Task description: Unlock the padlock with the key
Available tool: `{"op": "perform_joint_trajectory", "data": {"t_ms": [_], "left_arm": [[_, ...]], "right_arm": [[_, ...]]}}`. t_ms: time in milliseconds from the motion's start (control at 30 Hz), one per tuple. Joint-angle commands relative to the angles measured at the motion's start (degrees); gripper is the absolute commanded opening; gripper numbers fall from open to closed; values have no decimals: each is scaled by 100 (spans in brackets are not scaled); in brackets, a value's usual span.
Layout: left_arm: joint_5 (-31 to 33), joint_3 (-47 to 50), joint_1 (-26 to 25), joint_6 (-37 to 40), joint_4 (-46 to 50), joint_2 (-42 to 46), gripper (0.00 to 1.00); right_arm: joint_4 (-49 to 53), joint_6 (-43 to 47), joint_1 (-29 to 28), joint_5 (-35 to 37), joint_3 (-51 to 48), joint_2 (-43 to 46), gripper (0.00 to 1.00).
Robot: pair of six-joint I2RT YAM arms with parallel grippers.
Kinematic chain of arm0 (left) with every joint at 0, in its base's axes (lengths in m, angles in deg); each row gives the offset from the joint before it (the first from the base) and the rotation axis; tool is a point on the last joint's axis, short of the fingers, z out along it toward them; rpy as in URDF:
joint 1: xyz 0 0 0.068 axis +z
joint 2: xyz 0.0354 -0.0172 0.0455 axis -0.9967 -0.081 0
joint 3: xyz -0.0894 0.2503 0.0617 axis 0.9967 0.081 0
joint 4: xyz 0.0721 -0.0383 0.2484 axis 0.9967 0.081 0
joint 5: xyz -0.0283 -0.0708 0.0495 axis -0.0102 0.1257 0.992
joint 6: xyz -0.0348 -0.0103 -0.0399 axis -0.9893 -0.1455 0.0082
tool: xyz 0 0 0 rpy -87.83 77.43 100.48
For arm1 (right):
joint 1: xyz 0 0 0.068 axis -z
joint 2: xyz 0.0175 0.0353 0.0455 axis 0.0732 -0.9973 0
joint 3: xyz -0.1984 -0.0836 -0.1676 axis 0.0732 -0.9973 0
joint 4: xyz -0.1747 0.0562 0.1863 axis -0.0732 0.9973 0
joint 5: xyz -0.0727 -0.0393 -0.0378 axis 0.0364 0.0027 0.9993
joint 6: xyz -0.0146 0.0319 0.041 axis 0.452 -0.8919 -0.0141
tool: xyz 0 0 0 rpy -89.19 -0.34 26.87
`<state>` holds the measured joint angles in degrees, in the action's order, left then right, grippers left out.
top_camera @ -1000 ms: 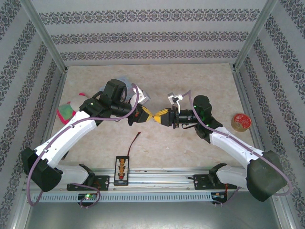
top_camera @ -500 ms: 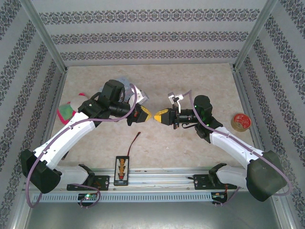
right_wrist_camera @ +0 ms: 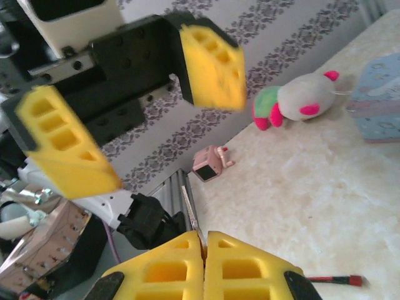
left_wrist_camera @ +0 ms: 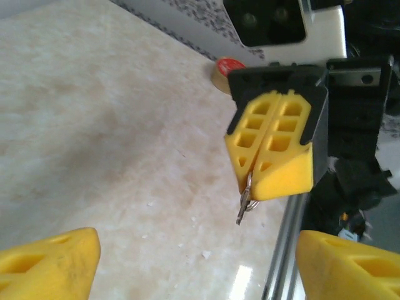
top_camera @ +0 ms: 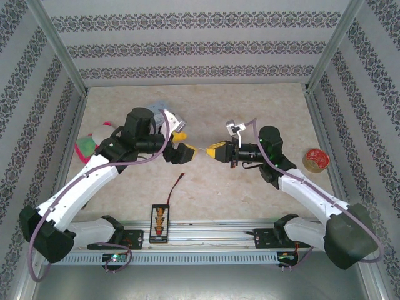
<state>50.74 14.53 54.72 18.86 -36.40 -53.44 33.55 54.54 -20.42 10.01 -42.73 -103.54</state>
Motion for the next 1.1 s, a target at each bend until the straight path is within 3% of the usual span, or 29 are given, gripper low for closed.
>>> {"op": "perform_joint_trajectory", "data": {"t_ms": [0, 300, 433, 700, 1067], "left_arm": [[1119, 214, 46, -446, -757, 294, 100], [4344, 785, 52, -1987, -1054, 60, 99], [4961, 841, 50, -2469, -1024, -438, 99], [5699, 682, 53, -3533, -1008, -1726, 100], [5621, 65, 351, -4133, -918, -3309, 99]], "right_arm": [[463, 96, 67, 506, -92, 201, 0], [2086, 437, 122, 2199, -65, 583, 0], [2651, 573, 133, 2885, -5, 609, 0], [3002, 620, 133, 3594, 70, 438, 0], [3155, 612, 151, 3893, 259, 161, 0]]}}
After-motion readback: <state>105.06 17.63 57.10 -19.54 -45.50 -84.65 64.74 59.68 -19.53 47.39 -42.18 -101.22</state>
